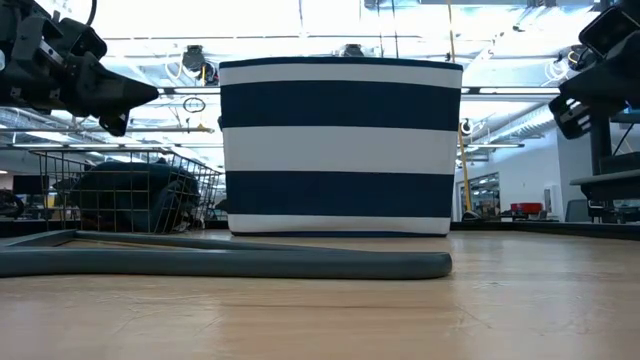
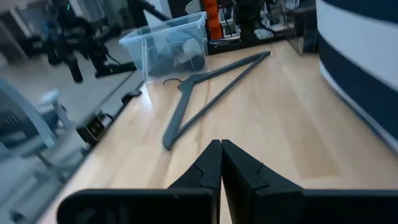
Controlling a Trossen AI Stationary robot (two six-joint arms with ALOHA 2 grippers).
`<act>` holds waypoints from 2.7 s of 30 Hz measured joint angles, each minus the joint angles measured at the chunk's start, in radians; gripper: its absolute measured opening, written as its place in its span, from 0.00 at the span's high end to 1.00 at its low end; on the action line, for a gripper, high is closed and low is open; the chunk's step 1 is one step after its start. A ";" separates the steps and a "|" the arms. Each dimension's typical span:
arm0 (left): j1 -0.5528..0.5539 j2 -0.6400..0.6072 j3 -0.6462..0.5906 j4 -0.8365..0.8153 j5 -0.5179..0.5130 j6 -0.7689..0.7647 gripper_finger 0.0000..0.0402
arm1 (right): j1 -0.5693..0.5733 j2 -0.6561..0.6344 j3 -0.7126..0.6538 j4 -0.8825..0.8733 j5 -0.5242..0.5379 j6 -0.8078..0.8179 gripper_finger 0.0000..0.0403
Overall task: Pick & Place Cloths
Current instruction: Return to Home Position
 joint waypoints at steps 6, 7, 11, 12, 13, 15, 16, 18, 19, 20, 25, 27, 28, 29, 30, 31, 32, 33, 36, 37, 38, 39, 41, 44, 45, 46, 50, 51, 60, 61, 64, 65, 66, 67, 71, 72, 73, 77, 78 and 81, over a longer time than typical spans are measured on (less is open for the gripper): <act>0.000 0.000 0.000 0.000 0.000 0.000 0.95 | 0.000 0.000 0.000 0.000 0.001 0.055 0.99; 0.000 0.000 0.000 0.000 0.000 0.000 0.95 | 0.000 0.000 0.000 0.000 0.001 0.055 0.99; 0.000 0.000 0.000 0.000 0.000 0.000 0.95 | 0.000 0.000 0.000 0.000 0.001 0.055 0.99; 0.000 0.000 0.000 0.000 0.000 0.000 0.95 | 0.000 0.000 0.000 0.000 0.001 0.055 0.99; 0.000 0.000 0.000 0.000 0.000 0.000 0.95 | 0.000 0.000 0.000 0.000 0.001 0.055 0.99; 0.000 0.000 0.000 0.000 0.000 0.000 0.95 | 0.000 0.000 0.000 0.000 0.001 0.055 0.99; 0.000 0.000 0.000 0.000 0.000 0.000 0.95 | 0.000 0.000 0.000 0.000 0.001 0.055 0.99; 0.000 0.000 0.000 0.000 0.000 0.000 0.95 | 0.000 0.000 0.000 0.000 0.001 0.055 0.99; 0.000 0.000 0.000 0.000 0.000 0.000 0.95 | 0.000 0.000 0.000 0.000 0.001 0.055 0.99; 0.000 0.000 0.000 0.000 0.000 0.000 0.95 | 0.000 0.000 0.000 0.000 0.001 0.055 0.99; 0.000 0.000 0.000 0.000 0.001 0.000 0.95 | 0.000 0.000 0.000 0.000 0.001 0.055 0.99; 0.000 0.000 0.000 0.000 0.001 0.000 0.95 | 0.000 0.000 0.000 0.000 0.001 0.055 0.99; 0.000 0.000 0.000 0.000 0.001 0.000 0.95 | 0.000 0.000 0.000 0.000 0.001 0.055 0.99; 0.000 0.000 0.000 0.000 0.001 0.000 0.95 | 0.000 0.000 0.000 0.000 0.001 0.055 0.99; 0.000 0.000 0.000 0.000 0.001 0.000 0.95 | 0.000 0.000 0.000 0.000 0.001 0.055 0.99; 0.000 0.000 0.000 0.000 0.001 0.000 0.95 | 0.000 0.000 0.000 0.000 0.001 0.055 0.99; 0.000 0.000 0.000 0.000 0.001 0.000 0.95 | 0.000 0.000 0.000 0.000 0.001 0.055 0.99; 0.000 0.000 0.000 0.000 0.001 0.000 0.95 | 0.000 0.000 0.000 0.000 0.001 0.055 0.99; 0.000 0.000 0.000 0.000 0.001 0.000 0.95 | 0.000 0.000 0.000 0.000 0.001 0.055 0.99; 0.000 0.000 0.000 0.000 0.001 0.000 0.95 | 0.000 0.000 0.000 0.000 0.001 0.055 0.99; 0.000 0.000 0.000 0.000 0.001 0.000 0.95 | 0.000 0.000 0.000 0.000 0.001 0.055 0.99; 0.000 0.000 0.000 0.000 0.001 0.000 0.95 | 0.000 0.000 0.000 0.000 0.001 0.055 0.99; 0.000 0.000 0.000 0.000 0.001 0.000 0.95 | 0.000 0.000 0.000 0.000 0.002 0.055 0.99; 0.000 0.000 0.000 0.000 0.001 0.000 0.95 | 0.000 0.000 0.000 0.000 0.002 0.055 0.99; 0.000 0.000 0.000 0.000 0.001 0.000 0.95 | 0.000 0.000 0.000 0.000 0.001 0.055 0.99; 0.000 0.000 0.000 0.000 0.001 0.000 0.95 | 0.000 0.000 0.000 -0.001 0.001 0.055 0.99; 0.000 0.000 0.000 0.000 0.001 0.000 0.95 | 0.000 0.000 0.000 0.000 0.001 0.055 0.99; 0.000 0.000 0.000 0.000 0.001 0.000 0.95 | 0.000 0.000 0.000 0.000 0.001 0.055 0.99; 0.000 0.000 0.000 0.000 0.001 0.000 0.95 | 0.000 0.000 0.000 0.000 0.002 0.055 0.99; 0.000 0.000 0.000 0.000 0.001 0.000 0.95 | 0.000 0.000 0.000 0.000 0.001 0.055 0.99; 0.000 0.000 0.000 0.000 0.001 0.000 0.95 | 0.000 0.000 0.000 0.000 0.002 0.055 0.99; 0.000 0.000 0.000 0.000 0.001 0.000 0.95 | 0.000 0.000 0.000 0.000 0.001 0.055 0.99; 0.000 0.000 0.000 0.000 0.001 0.000 0.95 | 0.000 0.000 0.000 0.000 0.002 0.055 0.99; 0.000 0.000 0.000 0.000 0.001 0.000 0.95 | 0.000 0.000 0.000 -0.001 0.002 0.055 0.99; 0.000 0.000 0.000 0.000 0.001 0.000 0.95 | 0.000 0.000 0.000 0.000 0.002 0.055 0.99; 0.000 0.000 0.000 0.000 0.001 0.000 0.95 | 0.000 0.000 0.000 0.000 0.001 0.055 0.99; 0.000 0.000 0.000 0.000 0.001 0.000 0.95 | 0.000 0.000 0.000 -0.001 0.002 0.055 0.99; 0.000 0.000 0.000 0.000 0.001 0.000 0.95 | 0.000 0.000 0.000 0.000 0.001 0.055 0.99; 0.000 0.000 0.000 0.000 0.001 0.000 0.95 | 0.000 0.000 0.000 0.000 0.001 0.055 0.99; 0.000 0.000 0.000 0.000 0.001 0.000 0.95 | 0.000 0.000 0.000 0.000 0.001 0.055 0.99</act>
